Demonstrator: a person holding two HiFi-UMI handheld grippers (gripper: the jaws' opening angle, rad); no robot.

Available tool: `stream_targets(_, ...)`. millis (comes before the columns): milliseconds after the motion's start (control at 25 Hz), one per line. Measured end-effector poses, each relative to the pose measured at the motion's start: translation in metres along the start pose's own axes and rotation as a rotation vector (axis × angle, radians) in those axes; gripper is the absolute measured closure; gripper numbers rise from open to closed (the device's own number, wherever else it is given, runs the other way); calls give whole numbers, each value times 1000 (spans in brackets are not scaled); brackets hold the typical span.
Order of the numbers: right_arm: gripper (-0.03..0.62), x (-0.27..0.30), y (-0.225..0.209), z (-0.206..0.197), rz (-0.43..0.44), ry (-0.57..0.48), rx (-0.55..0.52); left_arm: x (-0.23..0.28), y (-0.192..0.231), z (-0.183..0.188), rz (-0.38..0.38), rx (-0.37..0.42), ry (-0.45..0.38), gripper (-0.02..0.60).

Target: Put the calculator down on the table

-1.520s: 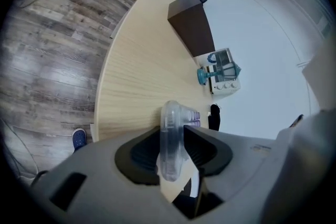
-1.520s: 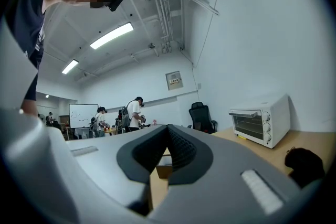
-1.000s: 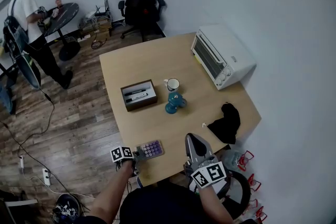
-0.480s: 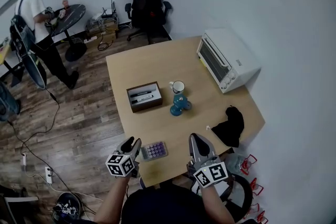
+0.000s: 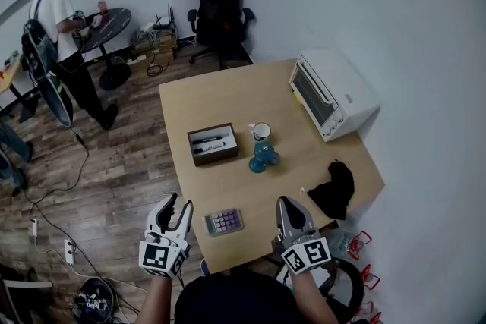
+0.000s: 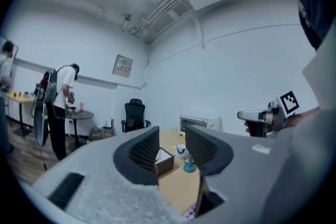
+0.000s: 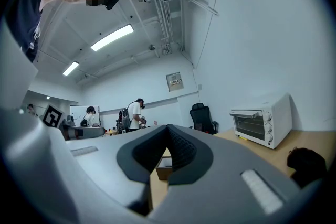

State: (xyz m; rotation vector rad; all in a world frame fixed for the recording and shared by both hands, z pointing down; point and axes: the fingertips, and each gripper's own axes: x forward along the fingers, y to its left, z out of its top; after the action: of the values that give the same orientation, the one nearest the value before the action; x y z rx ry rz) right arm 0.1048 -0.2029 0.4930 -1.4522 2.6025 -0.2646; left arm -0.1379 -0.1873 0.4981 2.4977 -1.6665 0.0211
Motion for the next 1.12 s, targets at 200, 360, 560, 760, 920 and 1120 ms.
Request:
stream_targets(200,588,1,1,2,1,-1,-15,-19,0,30,35,89,-39,424)
stream_targets(360,588,0,0,0,-2,4,-16,-25,-6,42,14,138,-23,420)
stream_targets(560,588,-1,2,-1,1,6,-12,-32,-8,65,43,185,-81,419)
stream_targets(760,588,0,4,3,1,-1,-2,-30,-17,67,36,252,-79,419)
stream_targets(920,588,0,5,2,3,4,-9,-31,-17,62,25,215,-68,419)
stream_targets(1120,588,0,8,-2,5,19,-27,-38,-12,66,77,232,-87,580)
